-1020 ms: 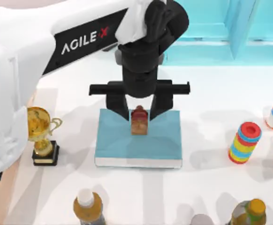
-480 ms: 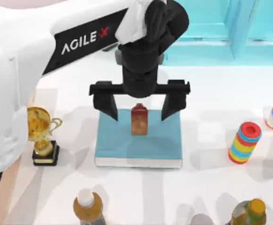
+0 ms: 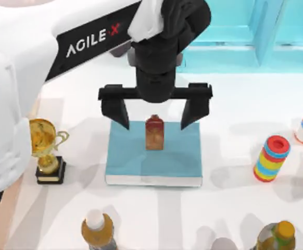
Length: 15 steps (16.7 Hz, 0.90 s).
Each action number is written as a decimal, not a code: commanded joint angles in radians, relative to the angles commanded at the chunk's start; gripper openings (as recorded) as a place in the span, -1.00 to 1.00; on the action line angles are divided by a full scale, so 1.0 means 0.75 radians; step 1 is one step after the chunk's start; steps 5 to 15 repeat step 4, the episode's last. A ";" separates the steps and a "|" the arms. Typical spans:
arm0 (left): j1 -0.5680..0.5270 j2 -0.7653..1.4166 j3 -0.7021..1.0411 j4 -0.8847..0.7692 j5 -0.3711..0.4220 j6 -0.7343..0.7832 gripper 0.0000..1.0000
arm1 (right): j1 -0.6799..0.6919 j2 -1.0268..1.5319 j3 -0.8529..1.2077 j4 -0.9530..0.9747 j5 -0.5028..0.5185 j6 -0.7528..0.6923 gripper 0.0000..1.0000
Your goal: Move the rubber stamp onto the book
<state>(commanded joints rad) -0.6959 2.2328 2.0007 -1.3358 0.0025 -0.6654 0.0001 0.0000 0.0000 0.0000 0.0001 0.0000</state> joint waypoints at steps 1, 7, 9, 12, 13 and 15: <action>0.000 0.000 0.030 -0.030 0.000 0.000 1.00 | 0.000 0.000 0.000 0.000 0.000 0.000 1.00; 0.000 -0.001 0.086 -0.086 0.000 0.000 1.00 | 0.000 0.000 0.000 0.000 0.000 0.000 1.00; 0.000 -0.001 0.086 -0.086 0.000 0.000 1.00 | 0.000 0.000 0.000 0.000 0.000 0.000 1.00; 0.000 -0.001 0.086 -0.086 0.000 0.000 1.00 | 0.000 0.000 0.000 0.000 0.000 0.000 1.00; 0.000 -0.001 0.086 -0.086 0.000 0.000 1.00 | 0.000 0.000 0.000 0.000 0.000 0.000 1.00; 0.000 -0.001 0.086 -0.086 0.000 0.000 1.00 | 0.000 0.000 0.000 0.000 0.000 0.000 1.00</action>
